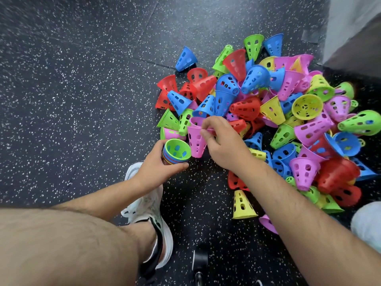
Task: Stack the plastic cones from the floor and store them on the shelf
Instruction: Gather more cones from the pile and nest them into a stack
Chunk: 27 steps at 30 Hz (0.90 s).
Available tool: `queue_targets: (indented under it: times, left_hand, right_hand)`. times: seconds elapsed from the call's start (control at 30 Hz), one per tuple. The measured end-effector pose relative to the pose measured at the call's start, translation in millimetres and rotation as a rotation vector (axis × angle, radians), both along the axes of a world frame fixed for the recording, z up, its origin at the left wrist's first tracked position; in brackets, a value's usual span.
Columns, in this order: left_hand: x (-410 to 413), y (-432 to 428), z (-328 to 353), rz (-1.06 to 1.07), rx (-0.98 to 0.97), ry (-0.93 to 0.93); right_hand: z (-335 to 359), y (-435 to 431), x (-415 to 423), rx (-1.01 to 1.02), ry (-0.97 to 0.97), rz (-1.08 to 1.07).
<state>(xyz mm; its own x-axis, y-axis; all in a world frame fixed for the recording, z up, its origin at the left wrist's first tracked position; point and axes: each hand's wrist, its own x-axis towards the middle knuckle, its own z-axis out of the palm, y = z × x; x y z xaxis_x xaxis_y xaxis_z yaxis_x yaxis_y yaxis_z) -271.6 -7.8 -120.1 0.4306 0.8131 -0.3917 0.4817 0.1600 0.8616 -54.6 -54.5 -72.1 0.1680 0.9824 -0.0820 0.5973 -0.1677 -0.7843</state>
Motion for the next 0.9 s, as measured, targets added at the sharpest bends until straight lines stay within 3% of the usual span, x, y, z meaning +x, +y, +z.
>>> queue_targets:
  times: [0.27, 0.43, 0.73, 0.9]
  left_hand:
    - [4, -1, 1, -0.042, 0.008, -0.003]
    - [8, -4, 4, -0.022, 0.002, -0.043]
    - [5, -7, 5, -0.037, -0.008, -0.052]
    - [5, -6, 2, -0.053, 0.01, -0.024]
  right_hand:
    - [-3, -2, -8, 0.097, 0.146, -0.11]
    - [-9, -8, -18, 0.11, 0.122, -0.041]
    - [-15, -31, -36, -0.06, 0.134, 0.076]
    - [-21, -42, -38, -0.029, 0.112, -0.035]
